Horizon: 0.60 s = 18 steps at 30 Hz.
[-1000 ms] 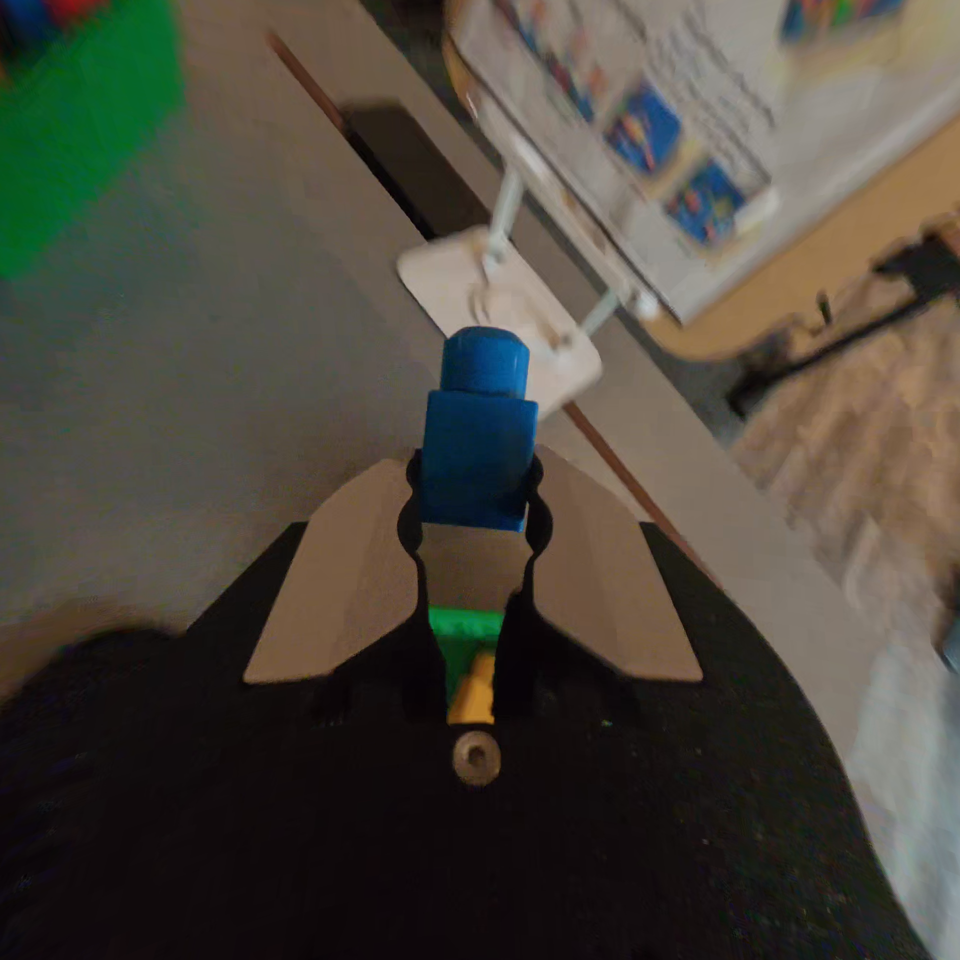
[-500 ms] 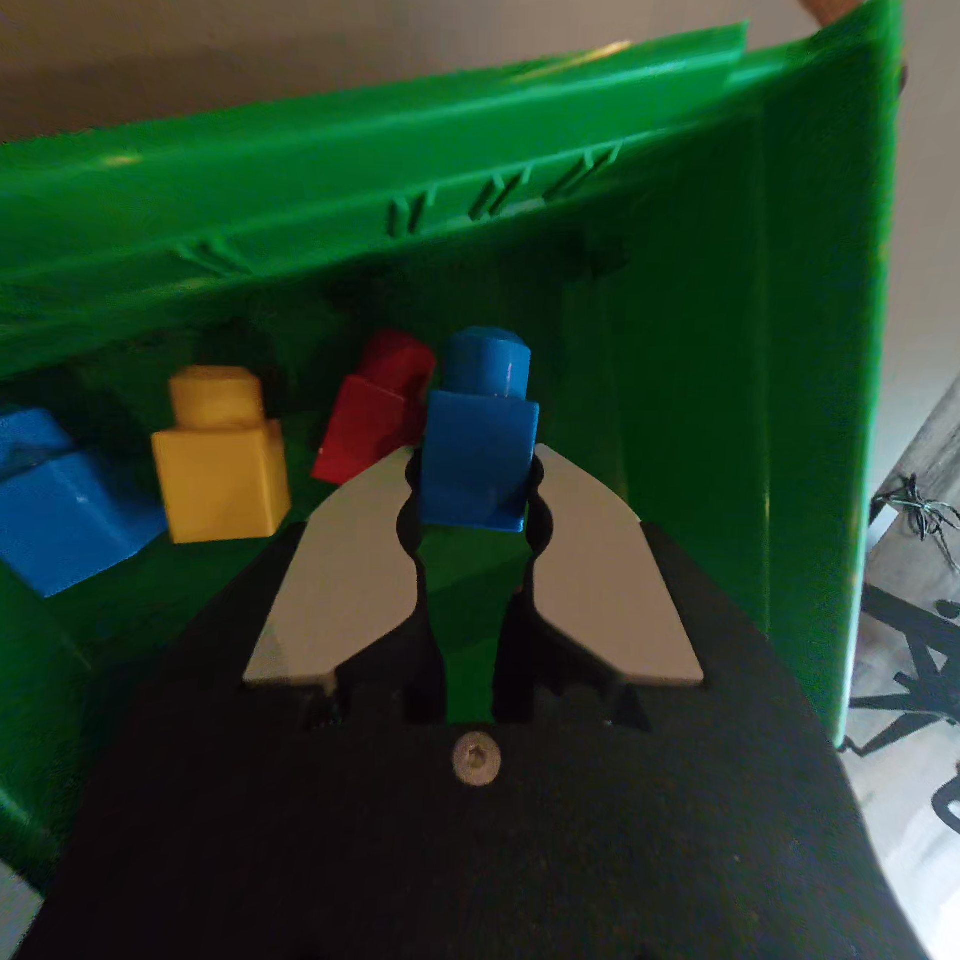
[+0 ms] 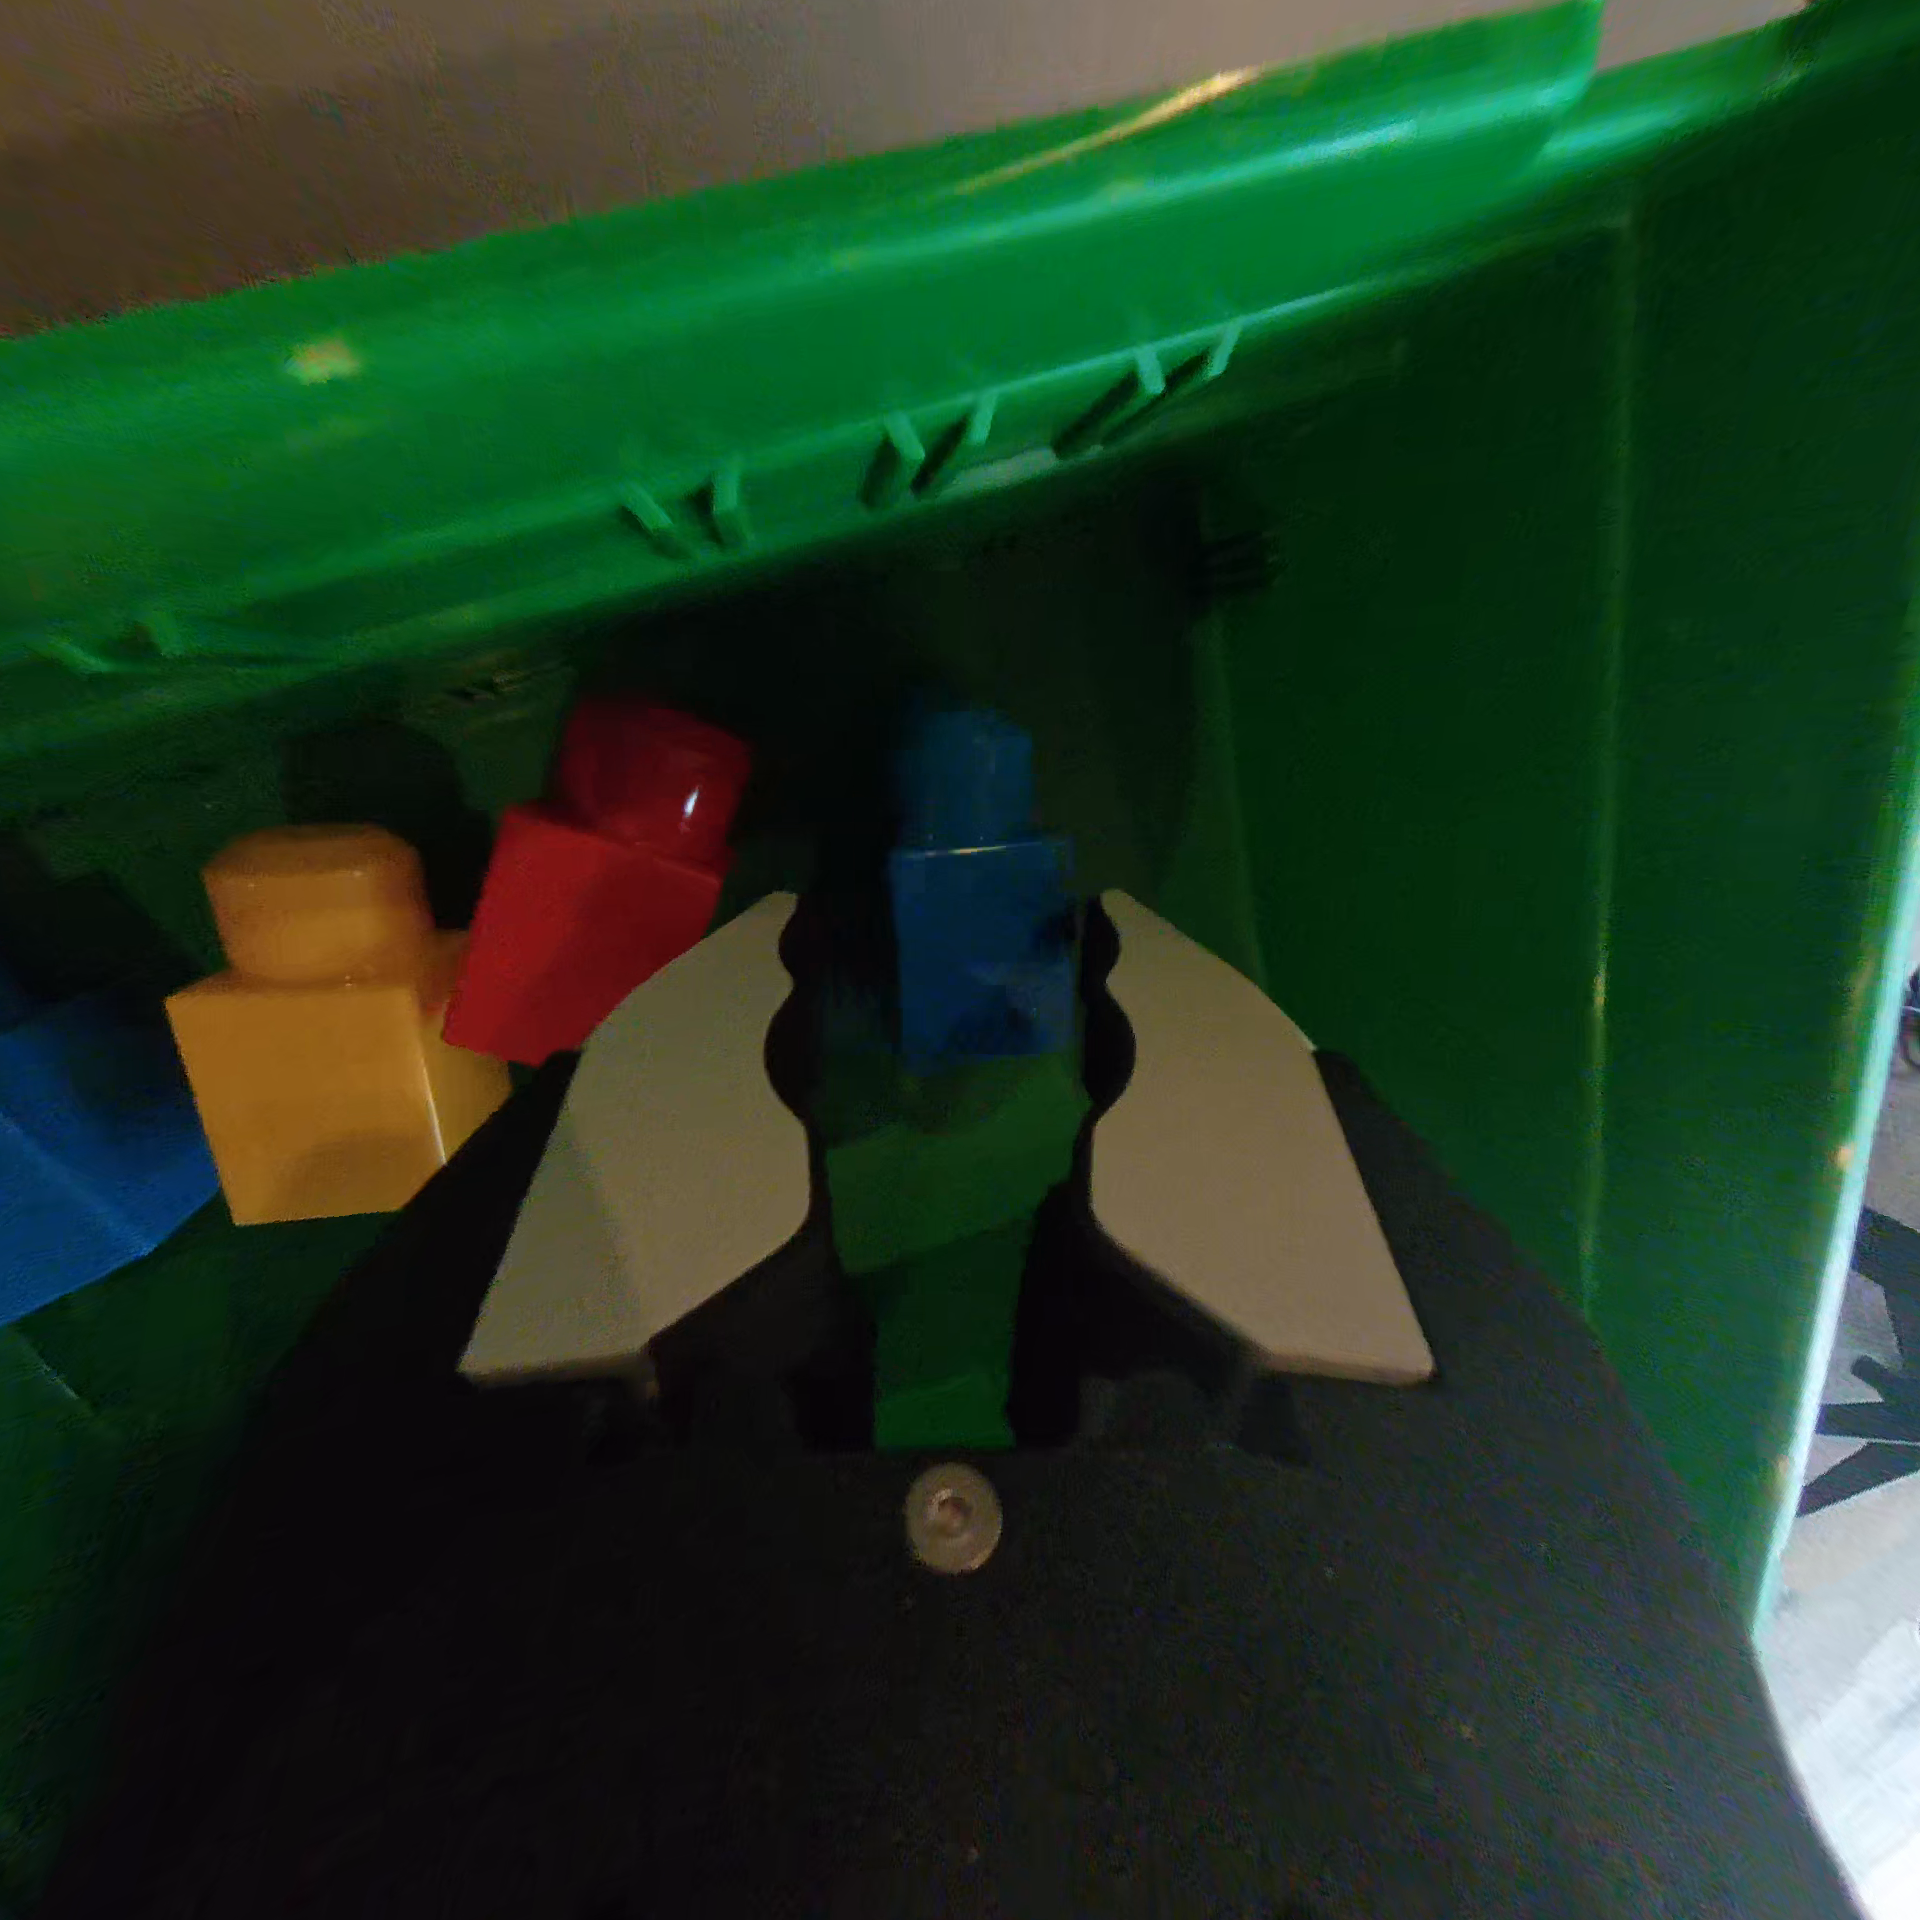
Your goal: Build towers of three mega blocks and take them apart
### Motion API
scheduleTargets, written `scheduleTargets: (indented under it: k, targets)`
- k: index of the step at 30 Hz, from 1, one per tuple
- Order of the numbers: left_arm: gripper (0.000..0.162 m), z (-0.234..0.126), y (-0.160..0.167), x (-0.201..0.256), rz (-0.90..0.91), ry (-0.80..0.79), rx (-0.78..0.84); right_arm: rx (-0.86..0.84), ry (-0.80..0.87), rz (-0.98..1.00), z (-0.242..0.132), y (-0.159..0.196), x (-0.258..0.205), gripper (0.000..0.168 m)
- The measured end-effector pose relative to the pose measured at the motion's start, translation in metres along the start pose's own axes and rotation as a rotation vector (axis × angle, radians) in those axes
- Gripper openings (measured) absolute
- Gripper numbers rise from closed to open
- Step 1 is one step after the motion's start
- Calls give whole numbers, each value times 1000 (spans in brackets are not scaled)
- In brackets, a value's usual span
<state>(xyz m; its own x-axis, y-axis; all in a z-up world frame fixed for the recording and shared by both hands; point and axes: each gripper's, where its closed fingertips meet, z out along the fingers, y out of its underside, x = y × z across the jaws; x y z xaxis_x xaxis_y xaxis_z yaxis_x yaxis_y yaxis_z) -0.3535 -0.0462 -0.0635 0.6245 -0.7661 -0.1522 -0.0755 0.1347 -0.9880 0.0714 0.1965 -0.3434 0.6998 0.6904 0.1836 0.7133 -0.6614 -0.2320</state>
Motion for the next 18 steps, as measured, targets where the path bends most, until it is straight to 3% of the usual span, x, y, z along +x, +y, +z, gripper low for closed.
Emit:
scheduleTargets:
  k: [5,10,13,18]
  targets:
    - [37,-3,-4,-1,-5,-10,19,66,125,24,-31,-8,14,60]
    - [37,-7,-6,-3,-11,-17,35,361,189,7,-109,-45,-12,61]
    - [37,-7,-7,-4,-13,-20,39,622,101,-50,-164,-78,-67,59]
    - [37,-6,-9,-2,-7,-16,50,1058,-257,-264,-252,-119,-211,58]
